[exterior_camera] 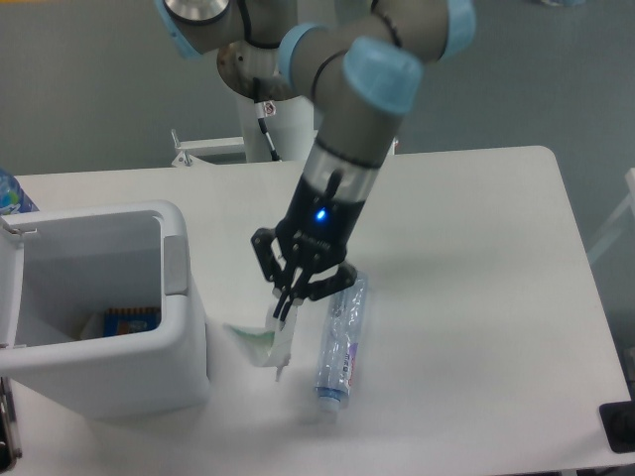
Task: Place the trash in the trash can
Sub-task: 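Lift the wrapper and carry it over the white trash bin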
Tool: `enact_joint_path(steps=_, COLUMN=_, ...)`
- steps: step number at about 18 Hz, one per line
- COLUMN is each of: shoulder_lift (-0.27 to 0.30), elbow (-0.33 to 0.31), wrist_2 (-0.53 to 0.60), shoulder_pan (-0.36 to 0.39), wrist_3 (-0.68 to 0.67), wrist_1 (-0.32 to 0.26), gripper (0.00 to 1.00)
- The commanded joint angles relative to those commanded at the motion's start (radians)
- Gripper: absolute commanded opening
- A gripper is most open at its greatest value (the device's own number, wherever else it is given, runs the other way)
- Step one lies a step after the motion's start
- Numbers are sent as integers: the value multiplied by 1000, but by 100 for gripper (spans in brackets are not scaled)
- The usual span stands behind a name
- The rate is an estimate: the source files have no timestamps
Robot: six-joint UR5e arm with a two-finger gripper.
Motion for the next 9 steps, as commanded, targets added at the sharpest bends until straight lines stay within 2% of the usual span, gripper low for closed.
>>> enact_joint_path(steps=4, shoulder_lift=17, elbow=17, wrist_2=-89, shoulder_pan=-5, wrist_3=-103, wrist_1=5, gripper=0)
enact_joint_path(steps=9, shoulder_lift=81, elbow=25, wrist_2=-181, shoulder_pan=-15, wrist_3=-224, wrist_1=5, gripper=0)
